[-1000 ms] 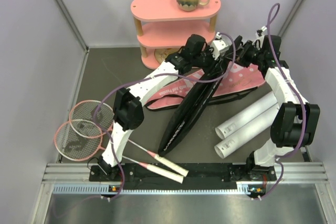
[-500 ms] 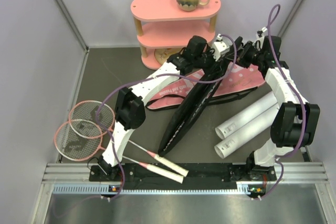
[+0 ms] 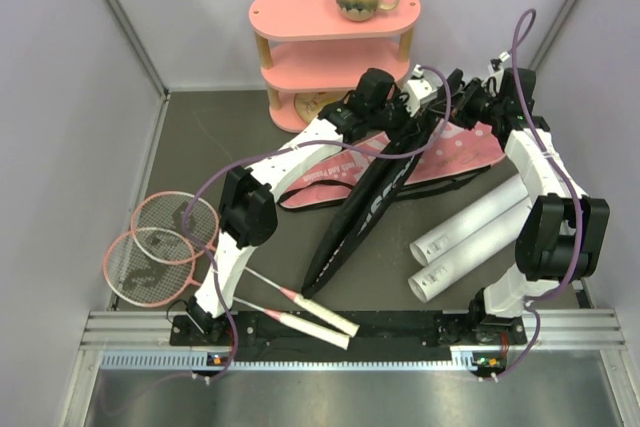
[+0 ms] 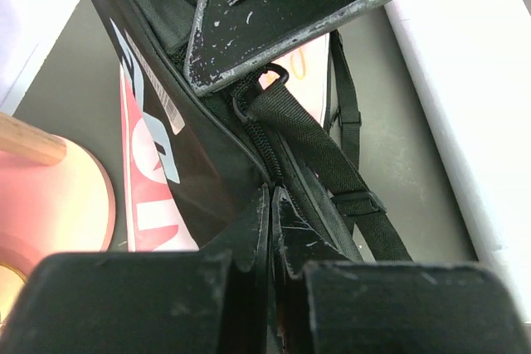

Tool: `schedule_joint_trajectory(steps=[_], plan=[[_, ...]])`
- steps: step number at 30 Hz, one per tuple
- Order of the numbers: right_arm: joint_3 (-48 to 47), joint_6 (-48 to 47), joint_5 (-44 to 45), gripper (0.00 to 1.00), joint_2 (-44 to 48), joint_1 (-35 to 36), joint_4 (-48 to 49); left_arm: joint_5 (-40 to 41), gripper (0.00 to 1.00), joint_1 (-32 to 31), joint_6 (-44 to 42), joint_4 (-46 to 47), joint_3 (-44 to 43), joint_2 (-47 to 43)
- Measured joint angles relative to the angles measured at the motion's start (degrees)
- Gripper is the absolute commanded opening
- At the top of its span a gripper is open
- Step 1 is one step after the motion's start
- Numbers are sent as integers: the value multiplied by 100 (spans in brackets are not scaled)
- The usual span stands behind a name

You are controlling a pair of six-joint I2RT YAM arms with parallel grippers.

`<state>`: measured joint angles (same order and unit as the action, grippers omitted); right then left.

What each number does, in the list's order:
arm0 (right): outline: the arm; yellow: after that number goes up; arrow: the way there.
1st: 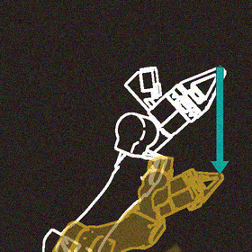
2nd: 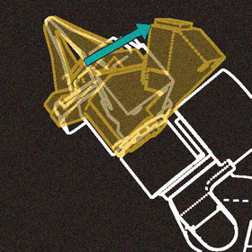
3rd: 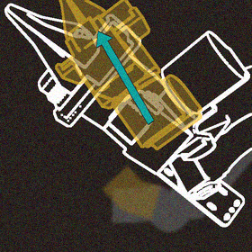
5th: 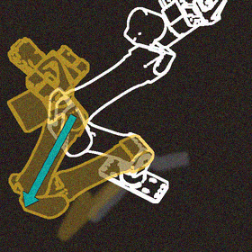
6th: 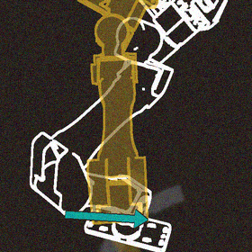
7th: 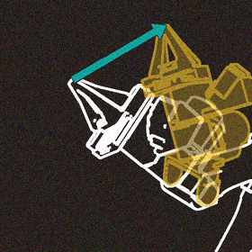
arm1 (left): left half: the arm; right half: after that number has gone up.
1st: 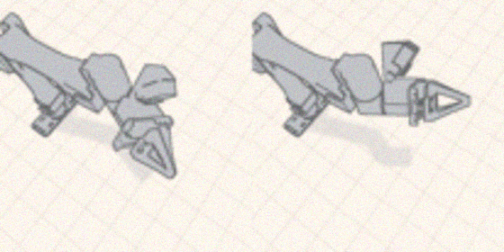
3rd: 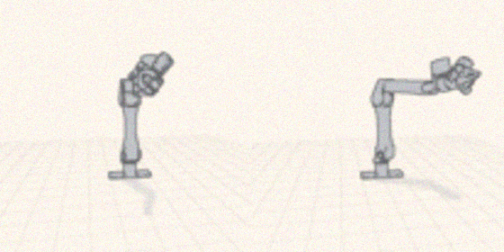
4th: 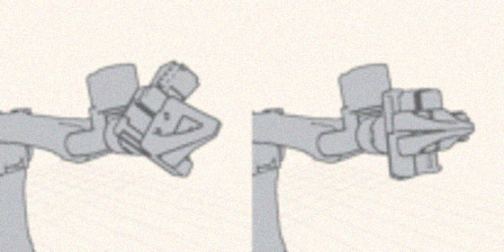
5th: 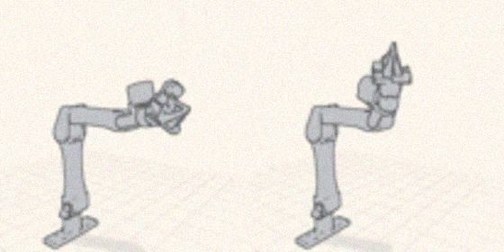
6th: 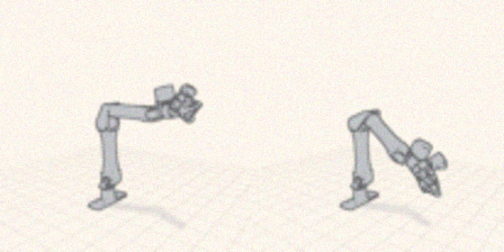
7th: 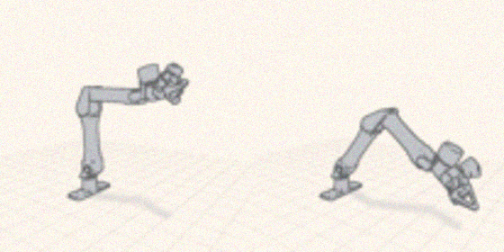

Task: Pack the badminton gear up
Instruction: Zip the racket bag at the center of the board.

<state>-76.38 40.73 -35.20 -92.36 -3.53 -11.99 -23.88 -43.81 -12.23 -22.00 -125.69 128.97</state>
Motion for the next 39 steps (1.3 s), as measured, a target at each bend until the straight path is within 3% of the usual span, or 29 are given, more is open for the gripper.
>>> schedule_joint_trajectory(steps=[11,17,22,26,31,36,39], plan=[[28,42,138,0,0,0,-33,190,0,-52,214,72,162,-90],[28,42,-28,0,11,87,-251,55,0,11,721,560,1281,-785],[28,39,162,0,11,57,-166,-776,0,17,1390,481,2203,-1456],[28,37,205,0,11,28,-68,-1237,29,57,2022,601,2312,-1582],[26,-4,83,0,11,24,-28,-1285,39,328,2562,739,2306,-1574],[26,-81,-138,0,11,2,0,-960,68,479,2710,876,2304,-1464],[26,-133,-267,0,11,0,0,-734,69,476,2726,872,2302,-1379]])
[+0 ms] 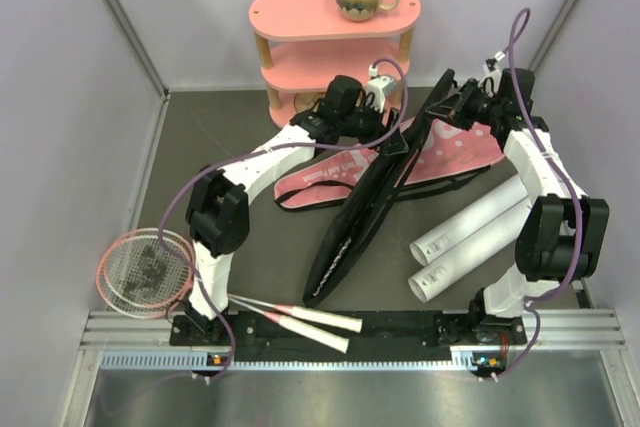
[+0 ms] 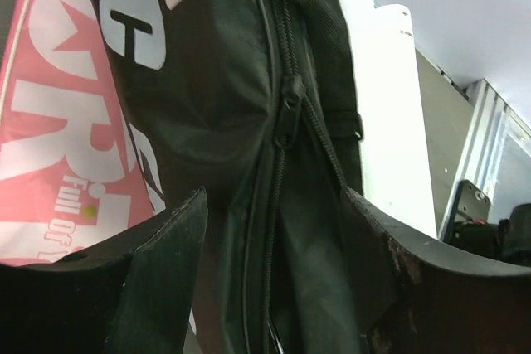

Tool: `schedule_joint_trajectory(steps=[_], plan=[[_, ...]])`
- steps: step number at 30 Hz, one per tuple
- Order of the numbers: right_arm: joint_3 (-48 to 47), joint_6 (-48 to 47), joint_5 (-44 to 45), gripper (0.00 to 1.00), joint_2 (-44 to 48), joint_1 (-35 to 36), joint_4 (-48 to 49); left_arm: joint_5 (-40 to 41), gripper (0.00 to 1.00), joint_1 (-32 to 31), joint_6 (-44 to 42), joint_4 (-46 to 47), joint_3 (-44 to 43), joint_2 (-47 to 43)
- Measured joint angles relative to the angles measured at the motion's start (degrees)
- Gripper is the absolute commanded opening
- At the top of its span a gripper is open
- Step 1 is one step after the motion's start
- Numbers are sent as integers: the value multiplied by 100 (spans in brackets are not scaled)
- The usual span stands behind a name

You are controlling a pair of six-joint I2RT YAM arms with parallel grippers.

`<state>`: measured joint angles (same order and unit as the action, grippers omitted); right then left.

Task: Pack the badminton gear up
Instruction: Zip the racket bag at the center of the board.

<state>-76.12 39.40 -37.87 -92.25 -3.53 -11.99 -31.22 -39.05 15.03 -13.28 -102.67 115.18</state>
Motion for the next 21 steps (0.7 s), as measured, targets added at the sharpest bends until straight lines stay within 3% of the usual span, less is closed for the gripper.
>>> schedule_joint_trajectory(steps=[3,4,6,7,9,10,13,21], plan=[[0,-42,-109,0,0,-2,0,94,62,0,-37,-142,-332,262],[0,-44,-136,0,0,-2,-2,79,45,0,-57,-240,-568,411],[-2,-61,-181,0,0,-2,-2,59,29,0,-109,-315,-933,704],[-2,-79,-197,3,0,-2,-9,9,14,0,-140,-326,-992,789],[-9,-155,-205,11,0,-2,-87,-103,0,7,-155,-367,-997,876],[-11,-195,-201,20,0,-2,-142,-129,0,11,-138,-356,-997,901],[-133,-431,-59,32,4,0,-621,-273,0,61,-57,-382,-997,925],[-262,-1060,1161,37,1047,136,-2092,-564,0,151,767,-122,-896,925]])
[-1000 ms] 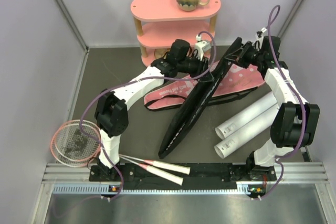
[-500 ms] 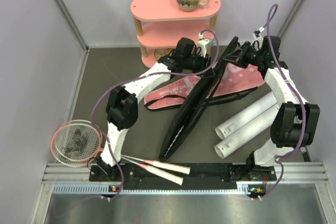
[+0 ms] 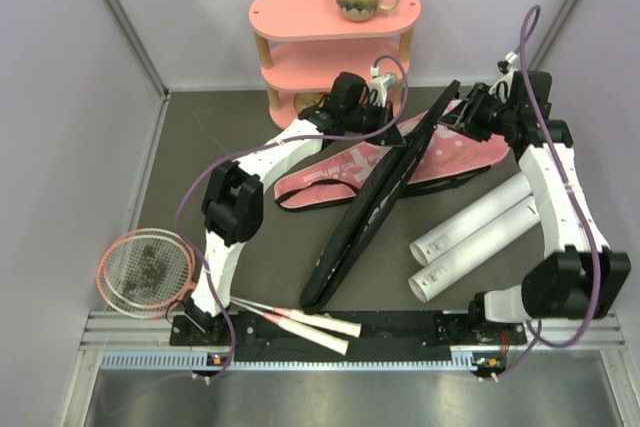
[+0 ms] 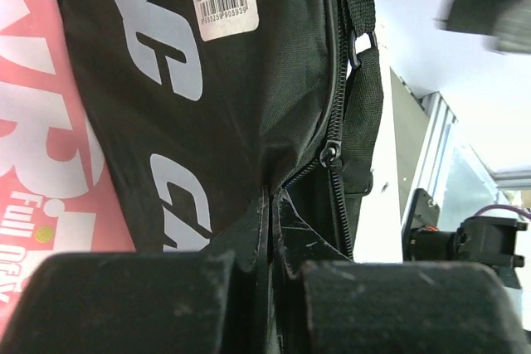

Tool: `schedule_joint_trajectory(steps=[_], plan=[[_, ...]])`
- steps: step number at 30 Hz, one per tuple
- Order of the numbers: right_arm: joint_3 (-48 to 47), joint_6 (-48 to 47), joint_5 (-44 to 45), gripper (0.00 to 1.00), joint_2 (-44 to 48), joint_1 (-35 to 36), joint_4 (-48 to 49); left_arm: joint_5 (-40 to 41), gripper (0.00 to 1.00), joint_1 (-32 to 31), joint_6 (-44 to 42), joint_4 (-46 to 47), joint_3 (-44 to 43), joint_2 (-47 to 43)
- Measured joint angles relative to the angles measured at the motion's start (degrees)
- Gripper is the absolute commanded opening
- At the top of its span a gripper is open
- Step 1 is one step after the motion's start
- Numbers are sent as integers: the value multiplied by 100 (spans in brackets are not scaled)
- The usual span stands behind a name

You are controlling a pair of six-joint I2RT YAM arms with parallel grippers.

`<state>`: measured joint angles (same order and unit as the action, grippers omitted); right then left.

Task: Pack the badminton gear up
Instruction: Zip the racket bag at the center of the board.

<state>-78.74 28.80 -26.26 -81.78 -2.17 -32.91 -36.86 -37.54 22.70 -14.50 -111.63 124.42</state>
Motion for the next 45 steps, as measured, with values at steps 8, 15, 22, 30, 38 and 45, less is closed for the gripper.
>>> schedule_joint_trajectory(steps=[8,15,22,30,38,45], plan=[[538,433,-179,14,1167,634,560,-70,0,11,570,155,74,0],[1814,1051,-542,24,706,702,1333,-96,0,26,798,306,199,0],[1862,494,-520,35,671,706,1464,-223,0,31,951,481,302,0],[1596,-17,-354,33,634,728,1228,-260,0,31,955,483,304,0],[1266,-260,-269,33,452,815,1196,-282,0,31,962,485,304,0],[1263,-527,-31,34,348,1005,1117,-304,0,31,960,485,304,0]])
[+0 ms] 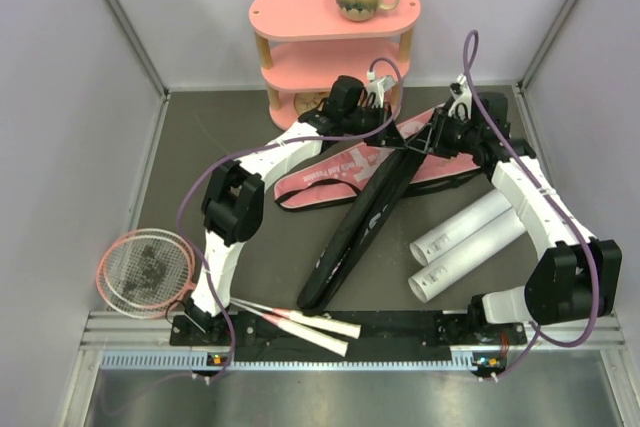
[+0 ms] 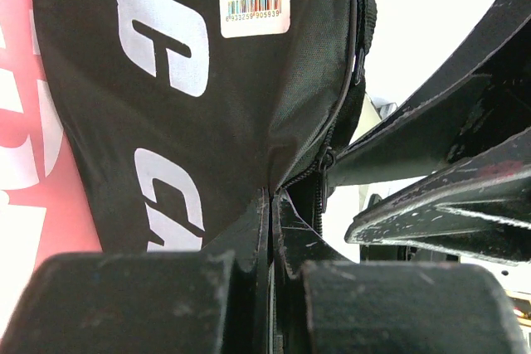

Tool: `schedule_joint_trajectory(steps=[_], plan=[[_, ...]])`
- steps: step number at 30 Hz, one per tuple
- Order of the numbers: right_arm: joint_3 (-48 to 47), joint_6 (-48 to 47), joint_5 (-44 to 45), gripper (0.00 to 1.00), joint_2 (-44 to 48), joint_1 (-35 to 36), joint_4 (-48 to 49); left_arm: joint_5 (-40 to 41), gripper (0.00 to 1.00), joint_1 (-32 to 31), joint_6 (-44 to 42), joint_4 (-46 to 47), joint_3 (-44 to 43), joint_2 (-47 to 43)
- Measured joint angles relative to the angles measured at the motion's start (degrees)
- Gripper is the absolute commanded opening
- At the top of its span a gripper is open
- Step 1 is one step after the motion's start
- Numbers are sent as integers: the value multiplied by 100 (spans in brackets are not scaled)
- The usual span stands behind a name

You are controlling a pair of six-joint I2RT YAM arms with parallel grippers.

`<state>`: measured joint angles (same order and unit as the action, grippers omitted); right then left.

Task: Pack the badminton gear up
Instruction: Zip the racket bag at the center of the board.

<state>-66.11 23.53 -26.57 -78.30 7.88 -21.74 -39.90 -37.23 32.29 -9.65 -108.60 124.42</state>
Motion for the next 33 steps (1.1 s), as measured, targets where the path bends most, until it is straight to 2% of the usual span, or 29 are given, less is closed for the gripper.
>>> schedule_joint_trajectory(steps=[5,11,26,33], plan=[[0,-199,267,34,-15,155,-70,-17,0,0,0,0,0,0],[-7,-234,592,21,-35,247,-107,-20,0,0,0,0,0,0],[-380,-15,1725,24,-203,741,-570,-13,0,0,-2,-9,9,-2],[-501,256,1985,25,-323,798,-713,48,0,-11,-2,-15,20,-7]])
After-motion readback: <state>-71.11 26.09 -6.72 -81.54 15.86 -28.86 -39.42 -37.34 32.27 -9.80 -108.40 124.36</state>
